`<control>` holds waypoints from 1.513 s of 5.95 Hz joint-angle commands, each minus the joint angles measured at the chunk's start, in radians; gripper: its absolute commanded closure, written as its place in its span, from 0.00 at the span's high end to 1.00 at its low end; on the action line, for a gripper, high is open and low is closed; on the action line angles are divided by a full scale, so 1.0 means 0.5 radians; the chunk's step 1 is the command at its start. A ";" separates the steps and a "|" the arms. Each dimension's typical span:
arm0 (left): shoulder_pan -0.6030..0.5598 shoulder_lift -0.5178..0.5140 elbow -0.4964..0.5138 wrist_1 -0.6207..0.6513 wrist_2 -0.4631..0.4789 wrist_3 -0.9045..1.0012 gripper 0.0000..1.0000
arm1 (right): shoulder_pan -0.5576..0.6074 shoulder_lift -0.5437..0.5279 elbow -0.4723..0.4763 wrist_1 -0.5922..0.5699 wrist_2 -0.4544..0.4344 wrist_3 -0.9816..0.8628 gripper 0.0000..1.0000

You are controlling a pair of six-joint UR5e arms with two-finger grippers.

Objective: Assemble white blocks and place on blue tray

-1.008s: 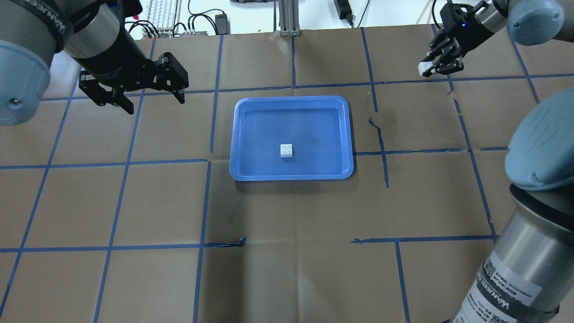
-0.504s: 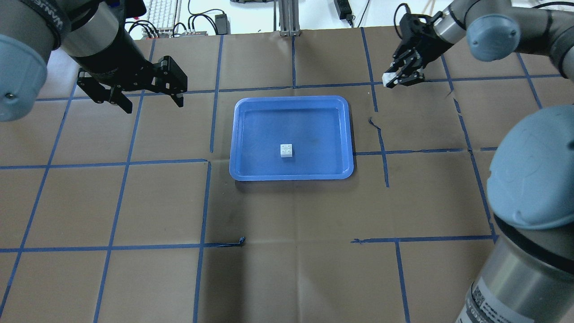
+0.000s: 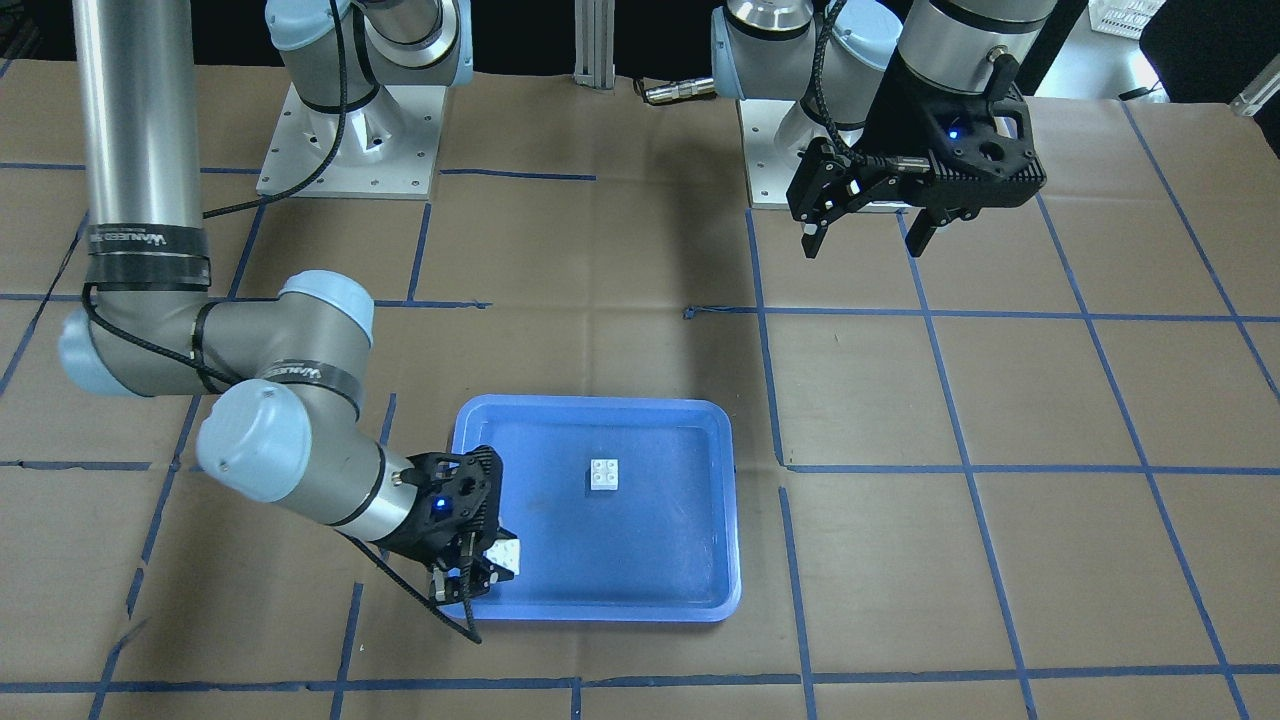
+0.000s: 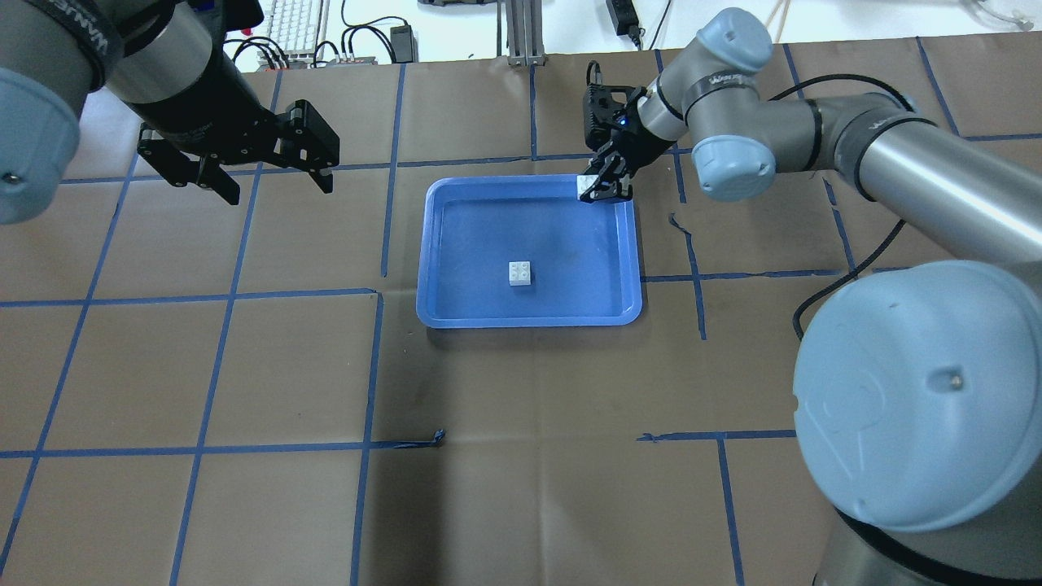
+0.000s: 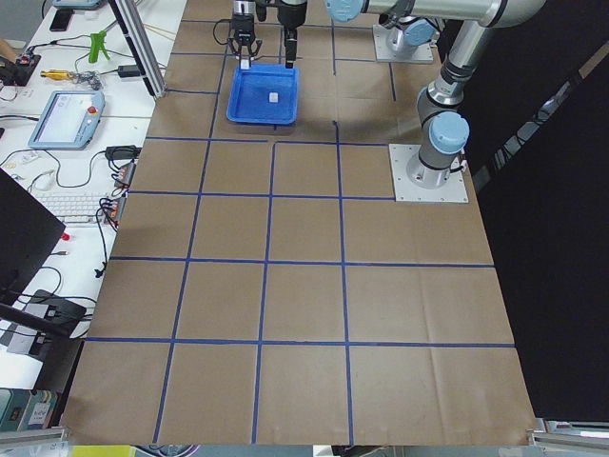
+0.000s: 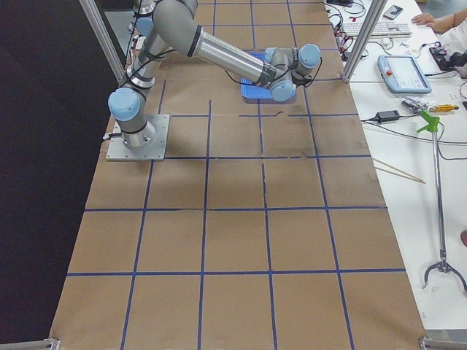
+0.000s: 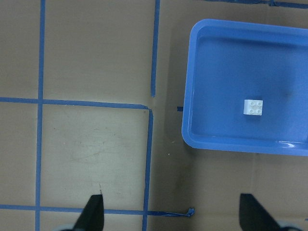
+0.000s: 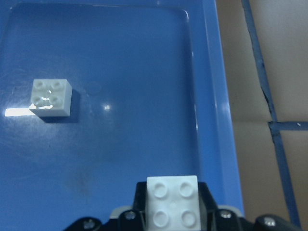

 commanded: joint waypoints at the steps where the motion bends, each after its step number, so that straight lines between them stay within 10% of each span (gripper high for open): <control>1: 0.002 0.007 -0.002 0.000 0.000 -0.001 0.99 | 0.082 -0.010 0.413 -0.515 0.002 0.200 0.29; 9: 0.008 0.007 0.001 0.006 0.000 -0.004 0.99 | 0.232 -0.108 0.498 -0.607 0.000 0.409 0.27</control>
